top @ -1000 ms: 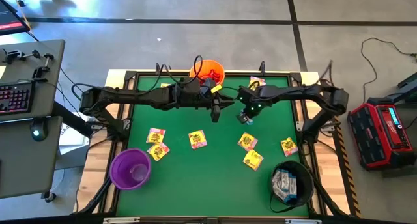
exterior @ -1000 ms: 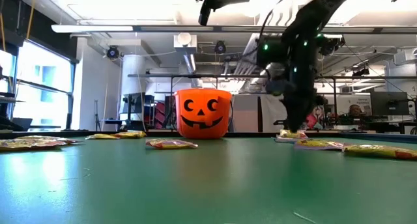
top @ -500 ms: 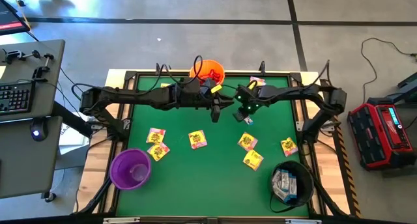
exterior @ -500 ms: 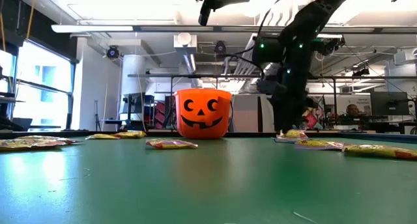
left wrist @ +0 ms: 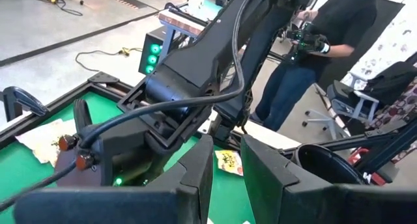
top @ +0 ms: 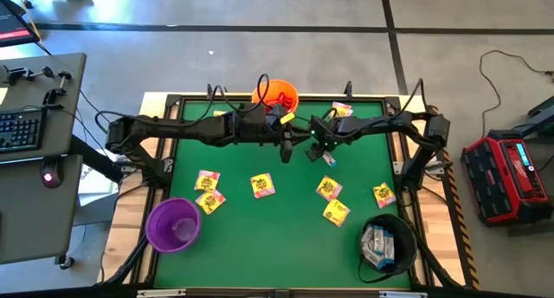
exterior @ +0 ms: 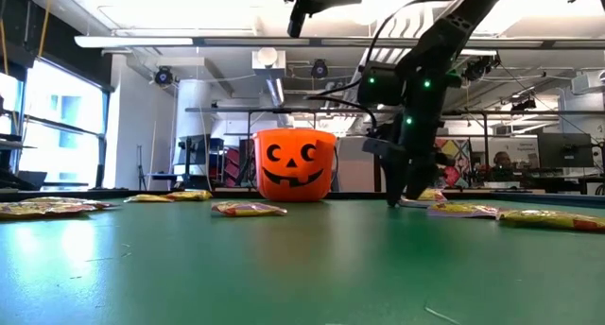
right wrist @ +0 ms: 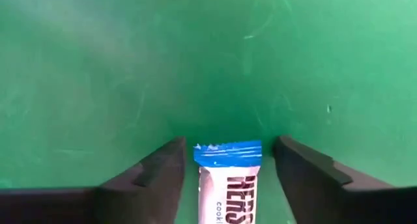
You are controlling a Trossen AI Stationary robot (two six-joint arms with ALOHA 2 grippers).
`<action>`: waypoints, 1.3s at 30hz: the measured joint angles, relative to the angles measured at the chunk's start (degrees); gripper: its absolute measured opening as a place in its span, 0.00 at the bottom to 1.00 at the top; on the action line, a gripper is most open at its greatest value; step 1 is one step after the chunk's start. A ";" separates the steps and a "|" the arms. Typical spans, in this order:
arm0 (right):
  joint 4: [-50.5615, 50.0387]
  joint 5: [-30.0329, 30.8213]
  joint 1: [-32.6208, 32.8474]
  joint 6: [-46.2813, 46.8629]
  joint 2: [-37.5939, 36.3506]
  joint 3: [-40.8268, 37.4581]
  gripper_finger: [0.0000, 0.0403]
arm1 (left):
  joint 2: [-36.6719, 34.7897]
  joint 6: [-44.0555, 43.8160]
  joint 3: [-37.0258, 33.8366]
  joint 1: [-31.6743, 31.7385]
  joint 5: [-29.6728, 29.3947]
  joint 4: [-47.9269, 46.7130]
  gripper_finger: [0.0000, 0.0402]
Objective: Sort candy by brand, put in halloween buckets
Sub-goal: Put the white chocolate bar into the black bucket
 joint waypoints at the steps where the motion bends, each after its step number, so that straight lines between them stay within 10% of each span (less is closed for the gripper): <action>1: 0.04 -0.08 -0.01 0.06 0.18 0.03 0.49 | -0.01 -0.20 0.00 0.00 0.01 -0.06 0.17; 10: 0.84 -1.52 0.01 -0.07 0.58 0.04 0.04 | -0.02 -0.64 0.00 0.00 0.01 -1.06 0.17; 17: 0.52 -2.19 0.00 -1.45 -0.62 -0.12 0.00 | -0.02 -0.70 0.00 0.00 0.01 -1.06 0.17; 27: -9.31 -14.11 -0.40 -17.58 -7.33 -0.33 0.06 | -0.02 -0.66 0.00 -0.71 0.01 -1.25 0.17; 39: -7.93 -17.67 -1.96 -25.49 -6.89 -0.29 0.45 | -0.02 -0.66 0.00 -1.10 0.01 -3.12 0.17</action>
